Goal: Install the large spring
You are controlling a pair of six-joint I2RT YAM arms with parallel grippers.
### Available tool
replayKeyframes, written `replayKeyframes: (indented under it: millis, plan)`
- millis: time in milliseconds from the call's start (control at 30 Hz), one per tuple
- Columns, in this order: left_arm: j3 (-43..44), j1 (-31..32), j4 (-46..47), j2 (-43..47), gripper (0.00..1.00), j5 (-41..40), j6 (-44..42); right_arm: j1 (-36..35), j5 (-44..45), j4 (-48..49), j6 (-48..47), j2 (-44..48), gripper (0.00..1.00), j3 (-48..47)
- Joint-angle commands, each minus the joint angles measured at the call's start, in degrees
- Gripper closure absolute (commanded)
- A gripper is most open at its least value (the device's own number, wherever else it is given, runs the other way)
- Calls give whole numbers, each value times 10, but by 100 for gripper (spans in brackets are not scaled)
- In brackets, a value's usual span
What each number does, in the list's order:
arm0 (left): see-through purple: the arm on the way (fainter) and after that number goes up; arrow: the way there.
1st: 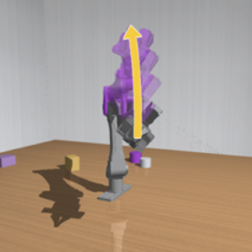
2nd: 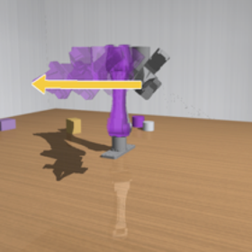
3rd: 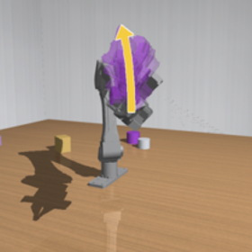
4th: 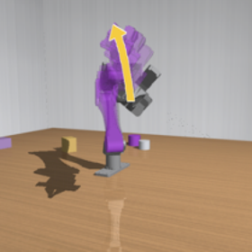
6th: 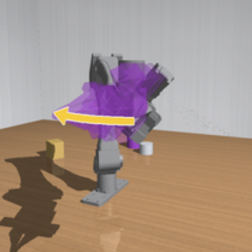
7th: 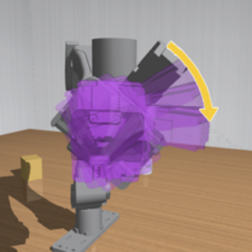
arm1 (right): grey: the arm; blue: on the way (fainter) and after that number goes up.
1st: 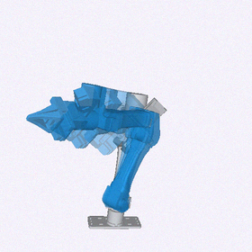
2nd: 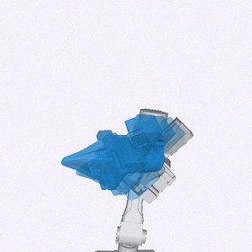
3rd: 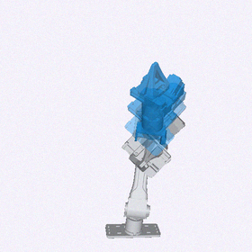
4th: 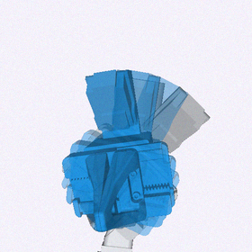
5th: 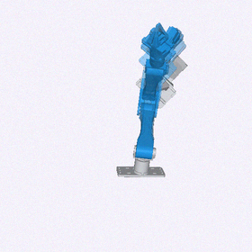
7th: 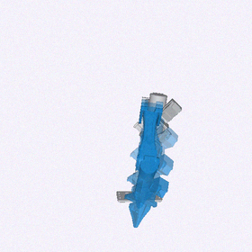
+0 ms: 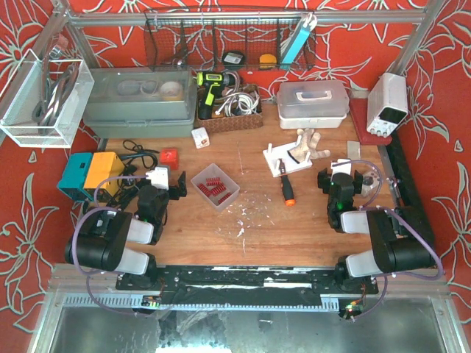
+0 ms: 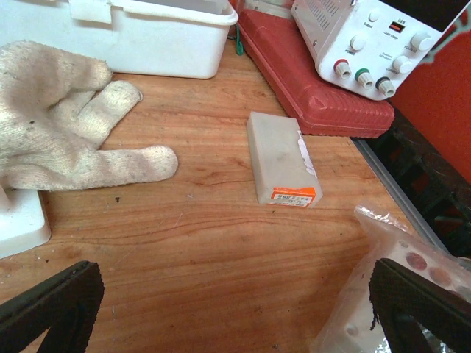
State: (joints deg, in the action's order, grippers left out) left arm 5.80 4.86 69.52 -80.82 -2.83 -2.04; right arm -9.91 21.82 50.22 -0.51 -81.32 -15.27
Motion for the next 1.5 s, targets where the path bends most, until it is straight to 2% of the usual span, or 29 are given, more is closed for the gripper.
replayKeyframes:
  millis: [0, 100, 200, 300, 367, 467, 567, 600, 667, 700, 767, 867, 1033, 1133, 1233, 1467]
  plan:
    - [6, -2, 20, 1, 0, -6, 0, 3, -16, -8, -7, 31, 1, -6]
    - [19, -2, -16, 27, 0, -6, 1, 3, -33, -145, -10, 120, 1, -40]
    - [71, -2, -167, 97, 0, -12, 13, 3, -56, -232, 0, 213, 1, -71]
    - [113, -1, -266, 179, 0, 5, 56, 3, -74, -318, 50, 279, 1, -111]
    - [145, -2, -342, 229, 0, 11, 100, 2, -72, -423, 105, 309, 1, -160]
    - [200, -1, -452, 307, 0, 2, 165, 3, -133, -522, 162, 329, 1, -227]
    - [249, -1, -554, 364, 0, -11, 224, 3, -125, -685, 261, 332, 1, -309]
    - [263, -1, -591, 380, 0, -13, 249, 3, -134, -704, 265, 332, 1, -321]
    - [275, -1, -630, 411, 0, 25, 271, 3, -161, -710, 257, 337, 1, -325]
    - [270, -1, -627, 428, 0, 81, 261, 3, -165, -703, 275, 340, 1, -318]
    - [249, -1, -629, 461, 0, 104, 307, 3, -193, -697, 287, 340, 1, -314]
    - [231, -2, -621, 497, 0, 140, 343, 3, -283, -712, 294, 311, 1, -333]
    - [226, -1, -617, 472, 0, 238, 360, -4, -382, -725, 286, 274, 3, -329]
    - [220, 10, -611, 428, 0, 279, 362, -16, -366, -736, 264, 269, 5, -310]
    - [219, 50, -607, 400, 0, 266, 344, -29, -356, -726, 255, 266, 7, -286]
    - [234, 214, -614, 355, 0, 123, 283, -122, -260, -726, 224, 214, 18, -281]
